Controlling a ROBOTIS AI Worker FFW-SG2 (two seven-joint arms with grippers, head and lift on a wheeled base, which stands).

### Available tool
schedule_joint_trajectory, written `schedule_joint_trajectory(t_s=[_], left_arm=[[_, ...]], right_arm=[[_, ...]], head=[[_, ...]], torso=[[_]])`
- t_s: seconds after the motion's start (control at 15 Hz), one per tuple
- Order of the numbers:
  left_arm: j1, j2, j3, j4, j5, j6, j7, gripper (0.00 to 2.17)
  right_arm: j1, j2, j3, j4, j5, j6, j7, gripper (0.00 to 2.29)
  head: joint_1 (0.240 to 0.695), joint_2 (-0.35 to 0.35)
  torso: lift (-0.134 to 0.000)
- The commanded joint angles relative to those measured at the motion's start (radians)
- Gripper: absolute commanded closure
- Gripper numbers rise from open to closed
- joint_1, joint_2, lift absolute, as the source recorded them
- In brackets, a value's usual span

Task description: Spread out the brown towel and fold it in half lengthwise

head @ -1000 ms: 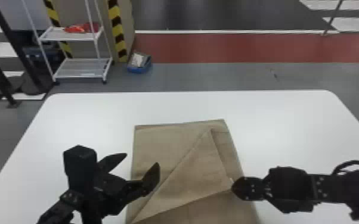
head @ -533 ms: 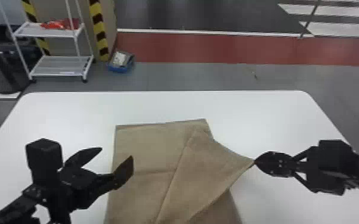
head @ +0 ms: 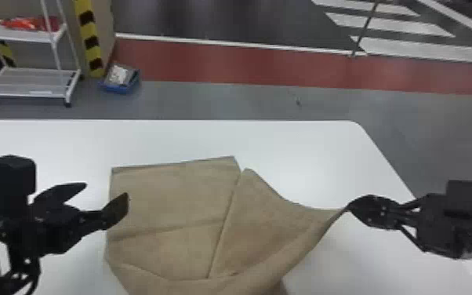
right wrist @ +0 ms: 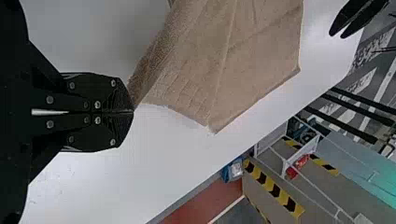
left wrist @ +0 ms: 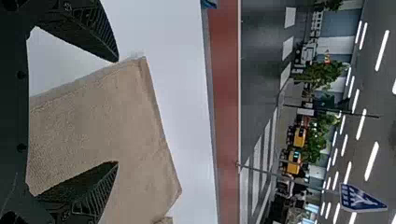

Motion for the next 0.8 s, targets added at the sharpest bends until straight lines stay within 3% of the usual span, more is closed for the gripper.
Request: schedule_joint_trajectory(t_s=[0.0,0.33,0.73], left_arm=[[-0.111,-0.002,-0.015,0.082,-0.006,0.121,-0.002,0.13],[-0.305,-0.017,-0.061,0.249,-0.069,0.246,-0.022,0.21],[-0.463,-0.034,-0.089,0.506,-0.095,0.219,-0.018,0.21]], right_arm=[[0.023,0.02,-0.041,0.002,-0.001,-0.021,0.002,1.3],[0.055,0.05,-0.076,0.002,-0.001,-0.082,0.007,1.3],[0.068,0.062,-0.112,0.002,-0.018,-0.11,0.016,1.3]], head=[[0.695,-0.205],[0.695,-0.218],[0.695,-0.207]], torso=[[-0.125],[-0.125],[-0.125]])
